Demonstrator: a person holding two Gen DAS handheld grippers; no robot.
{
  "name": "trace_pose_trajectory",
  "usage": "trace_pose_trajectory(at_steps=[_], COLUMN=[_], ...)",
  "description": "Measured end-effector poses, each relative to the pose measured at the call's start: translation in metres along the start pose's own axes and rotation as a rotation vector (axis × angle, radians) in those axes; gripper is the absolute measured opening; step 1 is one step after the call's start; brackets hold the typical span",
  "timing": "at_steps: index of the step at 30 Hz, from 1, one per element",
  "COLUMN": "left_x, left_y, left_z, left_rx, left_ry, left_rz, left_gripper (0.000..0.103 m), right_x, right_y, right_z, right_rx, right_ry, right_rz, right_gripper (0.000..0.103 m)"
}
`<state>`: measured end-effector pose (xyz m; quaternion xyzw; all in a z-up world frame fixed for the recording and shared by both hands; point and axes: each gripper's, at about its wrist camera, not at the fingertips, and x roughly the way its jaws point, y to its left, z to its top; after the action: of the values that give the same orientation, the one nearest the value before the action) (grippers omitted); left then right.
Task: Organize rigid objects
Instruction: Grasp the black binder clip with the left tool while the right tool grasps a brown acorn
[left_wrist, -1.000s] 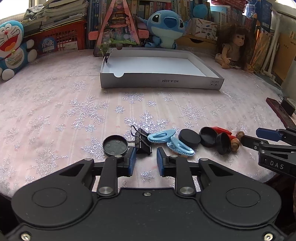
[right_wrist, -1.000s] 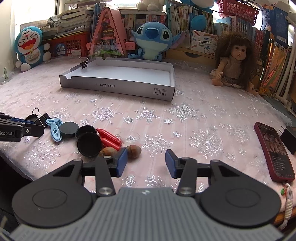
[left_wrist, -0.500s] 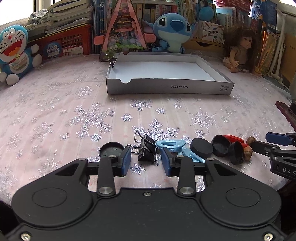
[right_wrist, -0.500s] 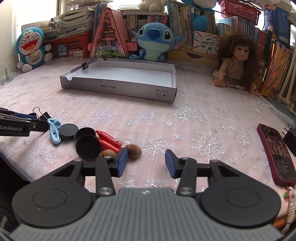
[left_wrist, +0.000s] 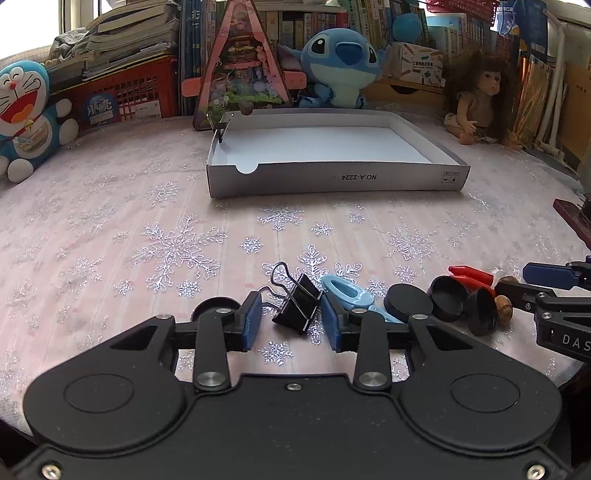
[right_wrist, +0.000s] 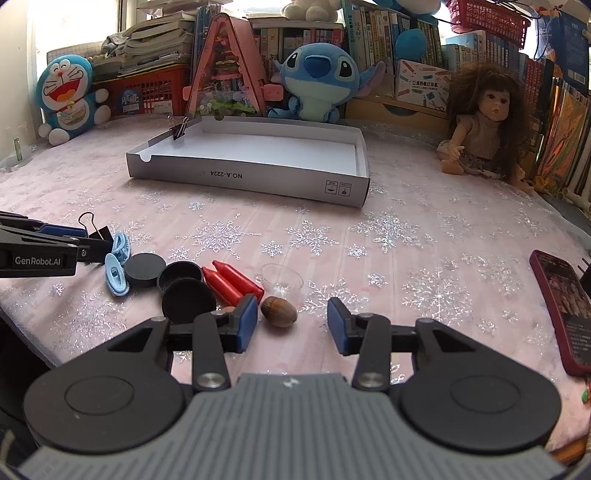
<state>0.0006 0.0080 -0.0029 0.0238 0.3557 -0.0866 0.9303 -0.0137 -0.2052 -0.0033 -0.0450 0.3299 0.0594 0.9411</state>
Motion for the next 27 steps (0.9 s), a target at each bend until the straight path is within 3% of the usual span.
trace_pose_trajectory(at_steps=[6, 13, 16, 17, 18, 27], left_x=[-0.007, -0.003, 0.002, 0.002, 0.002, -0.010], left_y=[-0.009, -0.008, -0.007, -0.009, -0.010, -0.007], left_z=[-0.003, -0.001, -0.003, -0.004, -0.005, -0.001], left_rx=[0.021, 0.014, 0.015, 0.021, 0.033, -0.010], left_ry=[0.003, -0.006, -0.035, -0.044, -0.050, -0.047], left_rz=[-0.052, -0.034, -0.013, -0.006, -0.003, -0.031], left_gripper=[0.022, 0.027, 0.031, 0.030, 0.024, 0.023], right_x=[0.002, 0.000, 0.000, -0.001, -0.002, -0.010], right_y=[-0.001, -0.004, -0.003, -0.001, 0.000, -0.002], right_z=[-0.003, -0.004, -0.005, -0.006, -0.006, -0.001], right_rx=[0.007, 0.013, 0.024, 0.018, 0.010, 0.011], right_ry=[0.012, 0.009, 0.010, 0.007, 0.006, -0.013], right_rz=[-0.006, -0.011, 0.000, 0.006, 0.002, -0.005], right_gripper=[0.047, 0.047, 0.035, 0.026, 0.025, 0.025])
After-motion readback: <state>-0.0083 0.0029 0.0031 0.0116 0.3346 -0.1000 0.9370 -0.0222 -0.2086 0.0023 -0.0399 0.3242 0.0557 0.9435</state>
